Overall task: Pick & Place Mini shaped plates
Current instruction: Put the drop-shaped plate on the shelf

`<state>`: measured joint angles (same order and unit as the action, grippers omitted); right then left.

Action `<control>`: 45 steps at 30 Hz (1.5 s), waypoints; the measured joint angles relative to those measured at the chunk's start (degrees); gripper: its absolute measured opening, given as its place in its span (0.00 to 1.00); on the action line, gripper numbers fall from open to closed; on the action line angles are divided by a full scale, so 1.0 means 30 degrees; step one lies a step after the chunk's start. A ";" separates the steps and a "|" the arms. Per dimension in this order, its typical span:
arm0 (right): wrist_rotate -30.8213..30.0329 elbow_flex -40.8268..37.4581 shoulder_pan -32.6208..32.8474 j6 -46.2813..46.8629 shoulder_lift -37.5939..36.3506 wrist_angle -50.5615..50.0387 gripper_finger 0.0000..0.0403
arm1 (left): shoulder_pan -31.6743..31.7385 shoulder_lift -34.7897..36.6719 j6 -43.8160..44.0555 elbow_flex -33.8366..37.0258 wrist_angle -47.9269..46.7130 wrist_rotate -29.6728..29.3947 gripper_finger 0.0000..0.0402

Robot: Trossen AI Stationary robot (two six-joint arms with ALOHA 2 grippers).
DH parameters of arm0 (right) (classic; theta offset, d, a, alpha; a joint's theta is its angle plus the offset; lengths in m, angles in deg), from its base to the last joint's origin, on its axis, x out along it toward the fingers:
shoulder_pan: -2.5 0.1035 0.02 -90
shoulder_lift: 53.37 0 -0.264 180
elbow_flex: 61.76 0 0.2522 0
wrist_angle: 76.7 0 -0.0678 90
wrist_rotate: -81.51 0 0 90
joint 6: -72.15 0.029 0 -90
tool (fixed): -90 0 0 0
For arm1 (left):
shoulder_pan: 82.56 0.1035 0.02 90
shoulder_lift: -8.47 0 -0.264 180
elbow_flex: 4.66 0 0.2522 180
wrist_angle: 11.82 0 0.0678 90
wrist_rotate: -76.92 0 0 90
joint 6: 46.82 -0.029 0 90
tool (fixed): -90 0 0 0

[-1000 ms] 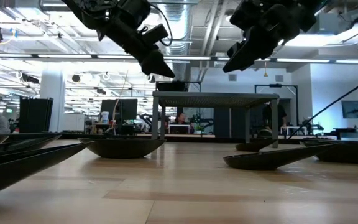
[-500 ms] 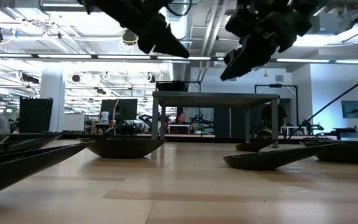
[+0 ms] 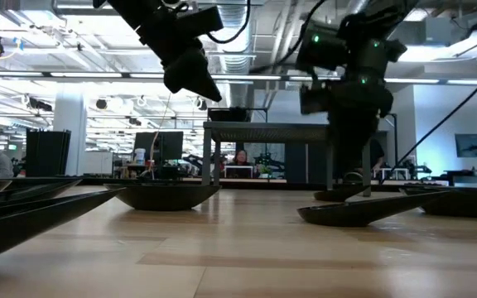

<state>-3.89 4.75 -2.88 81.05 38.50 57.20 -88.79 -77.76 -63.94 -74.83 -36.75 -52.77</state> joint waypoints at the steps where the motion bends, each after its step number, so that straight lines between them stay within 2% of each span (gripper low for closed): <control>1: 0.0000 0.0012 0.0100 0.0352 0.0291 -0.0102 0.29 | 0.0019 0.0000 0.0015 0.0000 0.0001 -0.0006 0.30; 10: -0.0114 0.0901 0.0528 0.1060 0.1573 0.0281 0.29 | -0.0055 0.0000 0.0018 0.0000 -0.0002 0.0008 0.30; 21: -0.1955 0.1011 0.0739 0.1075 0.1737 -0.0801 0.29 | -0.0055 0.0000 0.0036 0.0000 -0.0060 0.0016 0.29; 30: -0.2267 0.1113 0.1126 0.0866 0.3047 -0.0873 0.29 | -0.0055 0.0007 0.0368 0.0000 -0.0133 0.0030 0.26; 34: -0.2387 0.1091 0.1162 0.0098 0.3087 -0.0917 0.24 | -0.0055 0.0007 0.0361 0.0007 -0.0135 0.0030 0.26; 41: -0.3006 0.0981 0.1140 -0.0226 0.2252 -0.1169 0.03 | -0.0055 0.0007 0.0361 0.0007 -0.0133 0.0030 0.26; 45: -0.2782 0.0945 0.1447 -0.0637 0.1243 -0.1216 0.04 | -0.0055 0.0007 0.0365 0.0007 -0.0133 0.0030 0.26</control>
<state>-12.24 7.59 1.46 79.14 42.23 53.55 -88.96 -77.74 -62.85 -74.80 -37.15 -52.68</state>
